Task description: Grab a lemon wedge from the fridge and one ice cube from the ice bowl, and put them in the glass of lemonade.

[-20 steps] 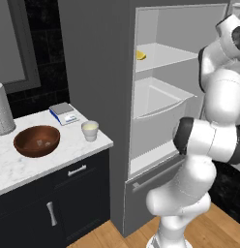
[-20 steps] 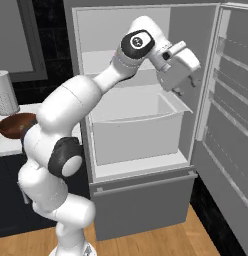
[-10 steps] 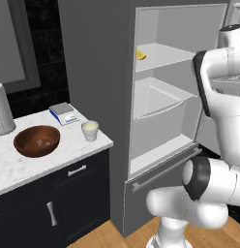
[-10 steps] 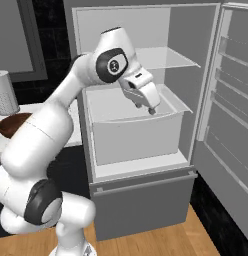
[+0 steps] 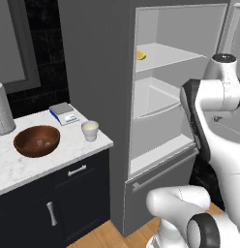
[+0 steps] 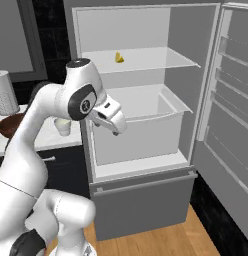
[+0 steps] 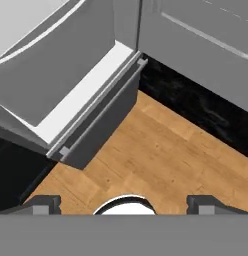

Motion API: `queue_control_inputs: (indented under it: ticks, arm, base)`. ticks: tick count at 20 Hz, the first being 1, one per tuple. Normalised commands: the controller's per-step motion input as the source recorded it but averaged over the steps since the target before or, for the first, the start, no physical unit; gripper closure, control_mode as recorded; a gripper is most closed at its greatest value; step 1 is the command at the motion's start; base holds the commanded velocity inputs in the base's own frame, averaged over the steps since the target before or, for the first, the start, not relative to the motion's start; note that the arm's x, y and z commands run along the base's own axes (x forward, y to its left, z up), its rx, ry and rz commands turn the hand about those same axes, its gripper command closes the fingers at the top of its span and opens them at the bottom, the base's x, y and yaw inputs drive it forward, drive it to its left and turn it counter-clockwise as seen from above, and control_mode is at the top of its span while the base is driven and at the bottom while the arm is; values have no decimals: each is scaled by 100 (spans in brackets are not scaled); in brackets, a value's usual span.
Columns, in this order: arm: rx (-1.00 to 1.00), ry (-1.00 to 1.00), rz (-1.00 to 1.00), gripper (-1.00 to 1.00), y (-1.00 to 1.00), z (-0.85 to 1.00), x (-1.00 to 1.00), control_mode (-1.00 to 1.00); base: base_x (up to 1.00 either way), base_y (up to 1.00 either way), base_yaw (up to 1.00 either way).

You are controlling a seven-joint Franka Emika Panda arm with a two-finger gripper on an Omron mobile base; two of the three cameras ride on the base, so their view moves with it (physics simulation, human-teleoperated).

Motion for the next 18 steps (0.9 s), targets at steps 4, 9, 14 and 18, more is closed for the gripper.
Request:
queue_control_inputs:
  ticks: [4, 9, 14, 18]
  arm:
    - [0, -12, 26, -100, 73, 56, -81, -100]
    - [2, -19, 27, -100, 52, 27, -98, -100]
    - [0, -13, 20, -100, 22, 0, -80, -100]
    - [0, 0, 3, -100, 19, 0, 2, -100]
  base:
    - [0, 0, 0]
    - [0, 0, 0]
    - [0, 0, 0]
    - [0, 0, 0]
